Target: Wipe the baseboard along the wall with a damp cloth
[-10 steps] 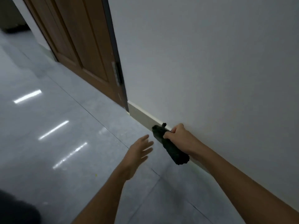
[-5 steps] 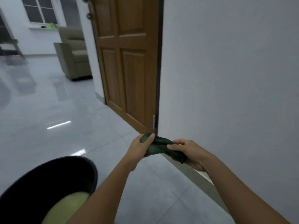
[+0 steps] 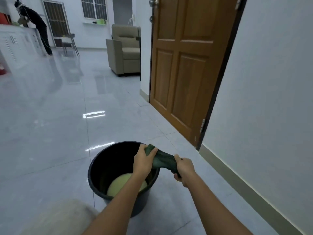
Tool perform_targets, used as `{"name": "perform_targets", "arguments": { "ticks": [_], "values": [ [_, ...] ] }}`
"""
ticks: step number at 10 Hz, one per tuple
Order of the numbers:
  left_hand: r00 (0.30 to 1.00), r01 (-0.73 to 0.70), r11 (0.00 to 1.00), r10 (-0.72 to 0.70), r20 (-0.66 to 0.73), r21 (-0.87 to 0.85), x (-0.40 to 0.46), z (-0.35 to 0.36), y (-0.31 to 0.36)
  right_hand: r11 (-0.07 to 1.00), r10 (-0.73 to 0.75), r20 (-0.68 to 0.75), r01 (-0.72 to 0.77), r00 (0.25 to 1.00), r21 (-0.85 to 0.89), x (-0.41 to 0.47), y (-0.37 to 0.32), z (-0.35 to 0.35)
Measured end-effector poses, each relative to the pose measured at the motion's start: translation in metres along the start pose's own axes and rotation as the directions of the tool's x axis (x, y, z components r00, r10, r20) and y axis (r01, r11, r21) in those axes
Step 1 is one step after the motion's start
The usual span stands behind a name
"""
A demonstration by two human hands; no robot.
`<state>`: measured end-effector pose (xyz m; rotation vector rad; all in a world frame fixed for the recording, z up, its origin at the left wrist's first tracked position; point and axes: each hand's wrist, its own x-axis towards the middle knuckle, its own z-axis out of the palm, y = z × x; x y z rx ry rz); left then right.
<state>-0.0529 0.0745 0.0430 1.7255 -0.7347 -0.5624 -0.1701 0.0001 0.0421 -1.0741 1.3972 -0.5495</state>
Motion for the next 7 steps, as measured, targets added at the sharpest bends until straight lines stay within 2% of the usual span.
{"name": "perform_targets", "arguments": {
  "ticks": [1,2,3,4,5,6,7],
  "values": [
    [0.999,0.047,0.998,-0.046,-0.023,0.036,0.014,0.002,-0.033,0.919,-0.303,-0.154,0.246,0.941,-0.308,0.022,0.013,0.021],
    [0.996,0.085,0.996,-0.085,-0.033,-0.002,0.029,0.012,-0.058,0.837,-0.362,-0.177,0.236,0.915,-0.495,0.044,0.023,0.031],
    [0.984,0.175,0.985,-0.174,-0.042,0.010,0.045,0.021,-0.077,0.812,-0.331,-0.183,0.181,0.926,-0.555,0.064,0.036,0.040],
    [0.940,0.341,0.937,-0.342,0.000,0.077,0.057,0.034,-0.104,0.799,-0.242,-0.126,0.125,0.962,-0.588,0.081,0.055,0.050],
    [0.861,0.472,0.852,-0.500,0.087,0.225,0.058,0.049,-0.120,0.813,-0.141,-0.027,0.100,0.990,-0.574,0.086,0.070,0.056],
    [0.845,0.503,0.802,-0.535,0.012,0.322,0.055,0.052,-0.116,0.729,-0.087,0.056,0.102,0.995,-0.677,0.088,0.072,0.055],
    [0.933,0.359,0.808,-0.308,-0.183,0.468,0.054,0.049,-0.098,0.651,-0.174,0.100,0.191,0.980,-0.735,0.092,0.050,0.037]
  ]
}}
